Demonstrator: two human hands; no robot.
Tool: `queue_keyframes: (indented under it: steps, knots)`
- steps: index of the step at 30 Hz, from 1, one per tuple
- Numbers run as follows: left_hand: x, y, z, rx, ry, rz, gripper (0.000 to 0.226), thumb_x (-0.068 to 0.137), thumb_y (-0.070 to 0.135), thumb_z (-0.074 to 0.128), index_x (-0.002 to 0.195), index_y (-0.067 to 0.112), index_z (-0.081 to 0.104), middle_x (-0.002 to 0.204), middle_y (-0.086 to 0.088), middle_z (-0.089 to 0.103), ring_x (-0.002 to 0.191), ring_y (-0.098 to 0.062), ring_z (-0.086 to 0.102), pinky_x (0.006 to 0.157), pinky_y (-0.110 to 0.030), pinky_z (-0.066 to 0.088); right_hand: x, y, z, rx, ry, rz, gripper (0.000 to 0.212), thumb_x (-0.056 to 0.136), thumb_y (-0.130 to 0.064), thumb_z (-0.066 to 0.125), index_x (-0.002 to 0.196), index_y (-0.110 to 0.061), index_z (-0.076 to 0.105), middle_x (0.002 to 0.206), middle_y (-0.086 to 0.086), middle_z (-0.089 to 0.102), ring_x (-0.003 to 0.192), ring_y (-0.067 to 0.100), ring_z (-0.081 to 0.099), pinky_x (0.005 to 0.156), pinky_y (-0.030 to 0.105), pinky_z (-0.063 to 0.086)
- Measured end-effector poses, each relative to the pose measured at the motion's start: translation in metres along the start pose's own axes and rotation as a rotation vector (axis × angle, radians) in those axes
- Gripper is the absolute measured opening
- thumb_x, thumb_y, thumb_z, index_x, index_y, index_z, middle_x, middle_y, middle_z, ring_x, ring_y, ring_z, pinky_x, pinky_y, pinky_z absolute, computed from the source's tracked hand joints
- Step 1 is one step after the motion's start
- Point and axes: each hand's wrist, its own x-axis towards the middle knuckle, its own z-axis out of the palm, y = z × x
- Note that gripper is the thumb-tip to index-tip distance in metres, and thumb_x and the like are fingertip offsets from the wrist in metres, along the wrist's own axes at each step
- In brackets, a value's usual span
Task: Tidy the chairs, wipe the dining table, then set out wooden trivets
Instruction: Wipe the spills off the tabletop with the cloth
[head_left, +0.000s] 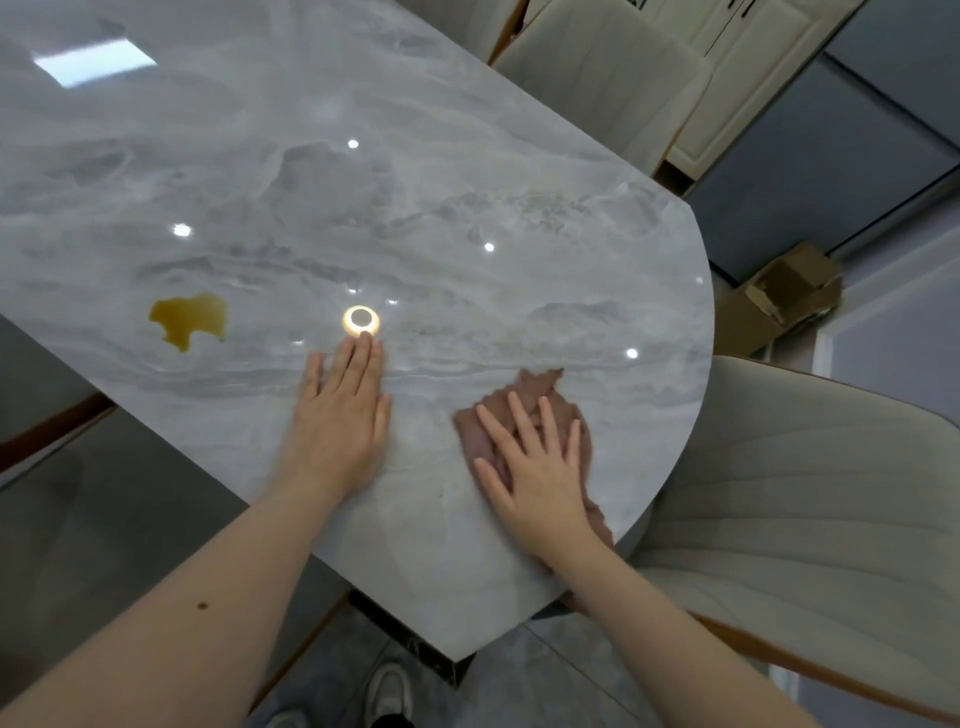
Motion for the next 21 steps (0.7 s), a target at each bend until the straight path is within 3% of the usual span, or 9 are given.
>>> queue_keyframes:
  steps: [4, 9, 11, 16, 18, 21]
  knots:
    - [0.0, 0.001, 0.002, -0.009, -0.005, 0.007, 0.06, 0.098, 0.035, 0.014, 0.151, 0.009, 0.004, 0.16, -0.005, 0.005, 0.148, -0.016, 0.0, 0.118, -0.04, -0.009, 0.018, 0.055, -0.013, 0.013, 0.004, 0.186, 0.056, 0.095, -0.062, 0.019, 0.149, -0.049, 0.008, 0.162, -0.009, 0.002, 0.148, 0.025, -0.005, 0.116, 0.057, -0.007]
    - [-0.001, 0.0, 0.001, -0.027, 0.004, 0.008, 0.059, 0.099, 0.033, 0.017, 0.152, 0.008, 0.006, 0.16, -0.005, 0.005, 0.148, -0.017, 0.0, 0.118, -0.039, -0.009, 0.066, 0.032, -0.015, 0.119, 0.061, 0.403, 0.055, 0.098, -0.054, 0.027, 0.151, -0.042, 0.015, 0.162, -0.004, 0.004, 0.148, 0.027, -0.006, 0.115, 0.059, -0.01]
    - [0.0, -0.001, 0.001, -0.026, 0.003, 0.014, 0.059, 0.099, 0.033, 0.017, 0.152, 0.007, 0.007, 0.16, -0.006, 0.005, 0.148, -0.017, 0.0, 0.118, -0.039, -0.009, 0.057, 0.009, -0.01, 0.098, 0.063, 0.324, 0.055, 0.098, -0.055, 0.025, 0.15, -0.043, 0.013, 0.162, -0.004, 0.003, 0.148, 0.027, -0.006, 0.115, 0.058, -0.011]
    - [0.001, -0.003, -0.002, -0.002, -0.034, 0.022, 0.06, 0.099, 0.036, 0.013, 0.151, 0.007, 0.0, 0.16, -0.006, -0.002, 0.147, -0.017, -0.005, 0.118, -0.042, -0.01, -0.018, -0.008, 0.003, 0.004, -0.019, -0.213, 0.056, 0.096, -0.061, 0.019, 0.149, -0.048, 0.007, 0.161, -0.01, 0.001, 0.148, 0.02, -0.012, 0.117, 0.055, -0.005]
    - [0.001, -0.002, 0.0, 0.005, -0.044, 0.025, 0.061, 0.098, 0.038, 0.008, 0.151, 0.009, -0.003, 0.16, -0.005, -0.004, 0.147, -0.016, -0.007, 0.117, -0.041, -0.011, -0.019, 0.016, -0.003, -0.001, -0.049, -0.221, 0.056, 0.095, -0.062, 0.018, 0.148, -0.05, 0.005, 0.16, -0.014, -0.002, 0.148, 0.017, -0.014, 0.118, 0.053, -0.005]
    - [0.003, -0.002, 0.003, 0.012, -0.039, 0.021, 0.062, 0.097, 0.04, 0.004, 0.151, 0.01, -0.003, 0.16, -0.004, -0.004, 0.147, -0.015, -0.007, 0.118, -0.042, -0.011, 0.019, 0.024, -0.012, 0.044, 0.003, -0.036, 0.055, 0.096, -0.059, 0.021, 0.149, -0.048, 0.01, 0.161, -0.012, 0.002, 0.149, 0.02, -0.008, 0.118, 0.051, -0.007]
